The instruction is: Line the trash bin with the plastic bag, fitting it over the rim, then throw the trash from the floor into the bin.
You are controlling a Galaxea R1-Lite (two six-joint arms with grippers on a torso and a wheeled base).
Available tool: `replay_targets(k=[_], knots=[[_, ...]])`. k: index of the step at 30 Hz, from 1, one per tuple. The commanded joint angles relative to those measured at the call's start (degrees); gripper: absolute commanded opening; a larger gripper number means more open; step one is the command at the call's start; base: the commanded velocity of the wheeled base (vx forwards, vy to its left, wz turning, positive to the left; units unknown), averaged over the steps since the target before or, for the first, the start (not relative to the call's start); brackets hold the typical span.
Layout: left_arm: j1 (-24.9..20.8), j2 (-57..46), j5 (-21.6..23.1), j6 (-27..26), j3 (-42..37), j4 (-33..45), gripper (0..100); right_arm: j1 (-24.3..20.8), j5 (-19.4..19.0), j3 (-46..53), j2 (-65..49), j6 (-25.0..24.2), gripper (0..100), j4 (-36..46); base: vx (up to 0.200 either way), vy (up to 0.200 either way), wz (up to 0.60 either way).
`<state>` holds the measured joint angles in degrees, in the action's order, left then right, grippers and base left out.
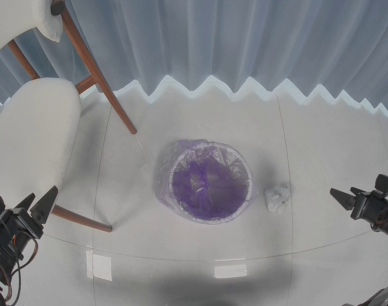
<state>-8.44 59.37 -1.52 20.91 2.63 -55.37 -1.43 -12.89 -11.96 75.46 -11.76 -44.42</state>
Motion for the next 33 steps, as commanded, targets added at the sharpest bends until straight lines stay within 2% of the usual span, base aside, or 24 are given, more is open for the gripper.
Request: replay_targets(k=[1,10,15,20,23,27,33], knots=[[0.97,-2.94,6.18,1.42,-2.63,-0.09,100,-9.47,-0.03,-2.72,6.54,-1.07,100,3.11,0.0,0.0,0.0],[0.7,0.13,6.8,0.8,-2.63,0.0,100,-13.95,0.23,-10.72,26.41,-1.24,100,2.15,0.0,0.0,0.0],[0.7,0.92,6.8,-3.59,-2.63,0.0,100,-16.42,0.76,-20.47,36.51,-1.77,100,-2.51,0.0,0.0,0.0],[1.05,2.16,6.8,-4.12,-2.63,0.0,100,-17.65,2.43,-29.61,44.07,-1.51,100,-2.25,0.0,0.0,0.0],[1.4,2.24,6.8,-4.21,-2.63,0.0,100,-17.47,4.71,-35.33,47.94,-1.68,100,-1.9,0.0,0.0,0.0],[1.76,2.33,6.8,-4.3,-2.63,0.0,100,-16.94,5.15,-39.46,49.96,-1.51,100,-0.23,0.0,0.0,0.0],[1.76,2.42,6.8,-4.3,-2.63,0.09,100,-16.94,5.15,-39.54,49.7,-1.42,100,2.5,0.0,0.0,0.0]])
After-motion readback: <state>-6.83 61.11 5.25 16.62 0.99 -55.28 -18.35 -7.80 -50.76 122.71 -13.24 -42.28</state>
